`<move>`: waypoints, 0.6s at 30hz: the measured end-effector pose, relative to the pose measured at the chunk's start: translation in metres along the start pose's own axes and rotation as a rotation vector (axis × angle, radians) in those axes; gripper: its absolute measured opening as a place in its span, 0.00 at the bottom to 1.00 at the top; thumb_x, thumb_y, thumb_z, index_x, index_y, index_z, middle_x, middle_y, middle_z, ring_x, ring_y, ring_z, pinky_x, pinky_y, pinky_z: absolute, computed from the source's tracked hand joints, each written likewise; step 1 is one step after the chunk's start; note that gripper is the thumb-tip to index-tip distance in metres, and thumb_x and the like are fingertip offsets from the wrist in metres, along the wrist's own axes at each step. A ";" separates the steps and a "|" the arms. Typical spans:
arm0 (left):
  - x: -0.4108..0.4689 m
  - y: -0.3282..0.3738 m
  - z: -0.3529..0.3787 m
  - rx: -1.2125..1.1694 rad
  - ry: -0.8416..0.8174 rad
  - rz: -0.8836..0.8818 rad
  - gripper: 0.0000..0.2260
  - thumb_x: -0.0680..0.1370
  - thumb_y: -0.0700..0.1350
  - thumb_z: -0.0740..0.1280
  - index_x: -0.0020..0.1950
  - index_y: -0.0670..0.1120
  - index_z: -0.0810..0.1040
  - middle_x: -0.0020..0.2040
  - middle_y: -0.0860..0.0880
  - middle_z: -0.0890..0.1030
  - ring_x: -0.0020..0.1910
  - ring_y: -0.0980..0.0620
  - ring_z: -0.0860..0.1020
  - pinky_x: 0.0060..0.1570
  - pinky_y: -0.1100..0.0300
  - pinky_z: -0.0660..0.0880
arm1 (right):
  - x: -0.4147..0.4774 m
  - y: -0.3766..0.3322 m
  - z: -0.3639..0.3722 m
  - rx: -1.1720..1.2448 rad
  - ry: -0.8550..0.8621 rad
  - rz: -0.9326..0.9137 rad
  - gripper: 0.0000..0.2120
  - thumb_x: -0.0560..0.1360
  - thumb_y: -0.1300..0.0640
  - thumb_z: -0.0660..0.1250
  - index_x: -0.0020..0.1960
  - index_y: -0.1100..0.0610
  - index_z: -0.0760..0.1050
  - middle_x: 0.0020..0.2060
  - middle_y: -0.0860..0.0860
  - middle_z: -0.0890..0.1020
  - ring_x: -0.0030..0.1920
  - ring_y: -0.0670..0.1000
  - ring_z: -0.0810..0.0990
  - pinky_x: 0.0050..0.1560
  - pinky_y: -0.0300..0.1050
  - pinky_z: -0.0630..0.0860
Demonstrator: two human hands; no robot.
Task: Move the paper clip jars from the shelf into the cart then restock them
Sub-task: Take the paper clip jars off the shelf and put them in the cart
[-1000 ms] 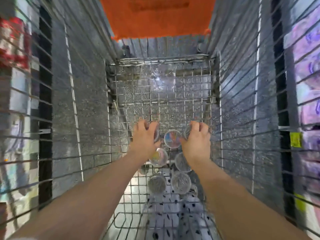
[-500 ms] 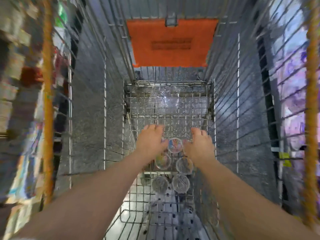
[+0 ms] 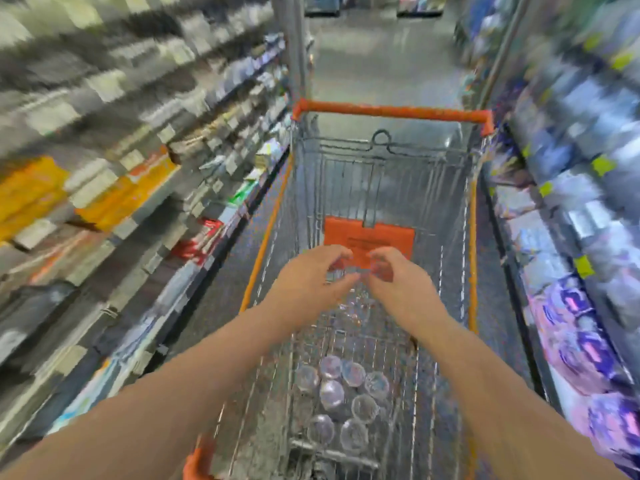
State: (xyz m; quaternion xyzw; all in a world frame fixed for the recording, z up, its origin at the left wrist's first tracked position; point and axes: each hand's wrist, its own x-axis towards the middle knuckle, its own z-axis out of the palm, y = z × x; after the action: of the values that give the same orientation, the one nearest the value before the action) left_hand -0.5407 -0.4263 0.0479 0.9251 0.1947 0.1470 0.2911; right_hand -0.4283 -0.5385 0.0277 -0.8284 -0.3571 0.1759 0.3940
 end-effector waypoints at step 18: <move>-0.264 0.010 -0.372 0.351 0.802 -0.206 0.08 0.74 0.47 0.67 0.52 0.55 0.77 0.39 0.63 0.76 0.40 0.65 0.74 0.45 0.69 0.71 | -0.108 -0.409 0.069 0.216 -0.298 -0.933 0.05 0.74 0.52 0.68 0.46 0.41 0.75 0.37 0.42 0.80 0.39 0.40 0.77 0.38 0.30 0.70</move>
State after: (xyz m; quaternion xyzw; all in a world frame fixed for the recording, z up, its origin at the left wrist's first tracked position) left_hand -0.9133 -0.3725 0.3050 0.8062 0.4054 0.4286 0.0444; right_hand -0.7268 -0.4036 0.3039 -0.5009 -0.7217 0.1334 0.4587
